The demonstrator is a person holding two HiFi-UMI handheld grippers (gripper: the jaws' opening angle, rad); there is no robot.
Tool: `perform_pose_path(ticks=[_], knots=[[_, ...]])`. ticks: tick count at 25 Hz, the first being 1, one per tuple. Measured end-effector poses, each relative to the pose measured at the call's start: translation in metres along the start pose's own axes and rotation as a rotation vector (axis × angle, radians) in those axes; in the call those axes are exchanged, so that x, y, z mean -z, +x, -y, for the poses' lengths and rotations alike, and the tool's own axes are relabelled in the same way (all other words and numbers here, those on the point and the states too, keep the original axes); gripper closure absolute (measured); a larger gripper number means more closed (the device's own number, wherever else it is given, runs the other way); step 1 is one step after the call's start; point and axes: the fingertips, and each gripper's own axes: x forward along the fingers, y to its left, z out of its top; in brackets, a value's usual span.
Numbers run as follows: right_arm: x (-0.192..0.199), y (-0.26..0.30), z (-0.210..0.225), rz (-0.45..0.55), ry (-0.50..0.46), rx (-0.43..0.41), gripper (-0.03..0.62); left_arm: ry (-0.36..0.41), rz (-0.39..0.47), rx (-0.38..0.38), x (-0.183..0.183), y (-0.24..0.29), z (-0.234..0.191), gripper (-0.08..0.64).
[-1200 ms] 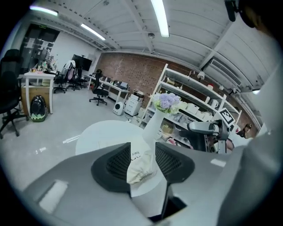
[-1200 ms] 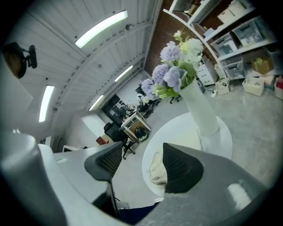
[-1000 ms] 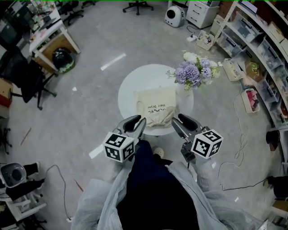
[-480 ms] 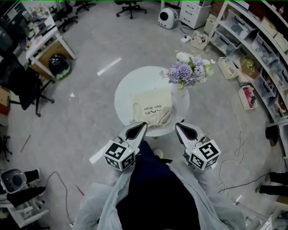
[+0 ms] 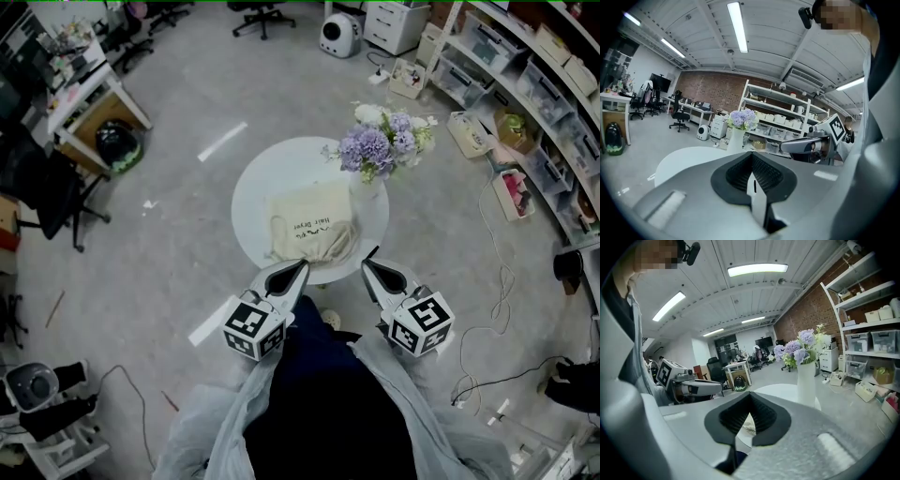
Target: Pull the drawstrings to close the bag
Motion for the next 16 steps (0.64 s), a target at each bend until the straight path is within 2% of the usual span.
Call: perform_pose_path(ticks=[5,16], knots=[[0.0013,-0.0040,0.0025,0.003,0.016,0.008,0.591,0.013,-0.017,0.015,0.0053,0.0054,0.0054,0.545],[0.0030,-0.0048,-0.0005,-0.001,0.026,0.003,0.591,0.033,-0.021,-0.003,0.0017,0.0088,0.0035,0.545]])
